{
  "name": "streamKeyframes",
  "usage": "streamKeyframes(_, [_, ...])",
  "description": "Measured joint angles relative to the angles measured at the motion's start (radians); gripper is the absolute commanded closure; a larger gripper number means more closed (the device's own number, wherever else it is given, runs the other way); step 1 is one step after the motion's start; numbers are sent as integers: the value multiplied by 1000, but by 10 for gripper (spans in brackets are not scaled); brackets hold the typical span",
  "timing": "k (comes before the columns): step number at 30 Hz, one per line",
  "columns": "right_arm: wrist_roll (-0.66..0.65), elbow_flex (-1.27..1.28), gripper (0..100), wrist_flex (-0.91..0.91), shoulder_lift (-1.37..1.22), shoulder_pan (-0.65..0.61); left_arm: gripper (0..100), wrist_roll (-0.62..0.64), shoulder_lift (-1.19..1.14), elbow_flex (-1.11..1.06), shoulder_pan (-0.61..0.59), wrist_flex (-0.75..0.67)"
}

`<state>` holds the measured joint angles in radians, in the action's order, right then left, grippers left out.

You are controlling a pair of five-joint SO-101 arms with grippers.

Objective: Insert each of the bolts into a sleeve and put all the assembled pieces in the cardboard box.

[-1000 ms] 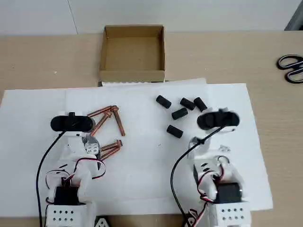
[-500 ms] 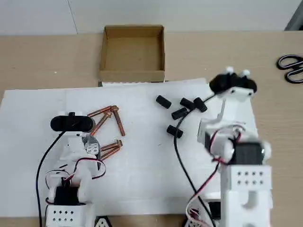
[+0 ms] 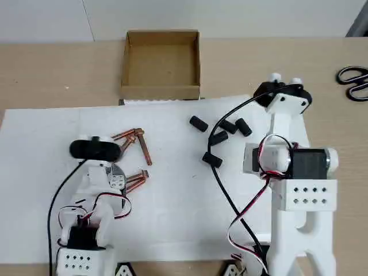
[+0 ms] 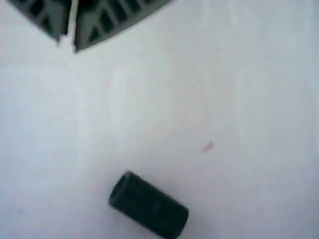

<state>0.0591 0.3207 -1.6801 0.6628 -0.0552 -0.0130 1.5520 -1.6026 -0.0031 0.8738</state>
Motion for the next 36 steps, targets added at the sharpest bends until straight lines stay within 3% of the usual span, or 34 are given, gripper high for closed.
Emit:
streamKeyframes(3, [-123,0,995,-3,-6,-3,874,-152,0,6,3,0])
streamKeyframes(9, [-249,0,985,-3,-135,5,859,-193,-2,157,-26,103])
streamKeyframes(13, [-328,-52,869,-3,-290,9,859,-199,-2,288,-26,272])
streamKeyframes(16, [-423,-153,821,-5,-377,5,859,-226,-72,345,-26,322])
streamKeyframes(24, [-497,-434,822,-23,-578,-49,859,-238,-566,712,-26,422])
streamKeyframes(29, [-506,-474,822,-23,-606,-149,859,-161,-939,970,-26,479])
streamKeyframes(36, [-644,-476,820,12,-640,-273,859,-121,-1303,1171,-26,543])
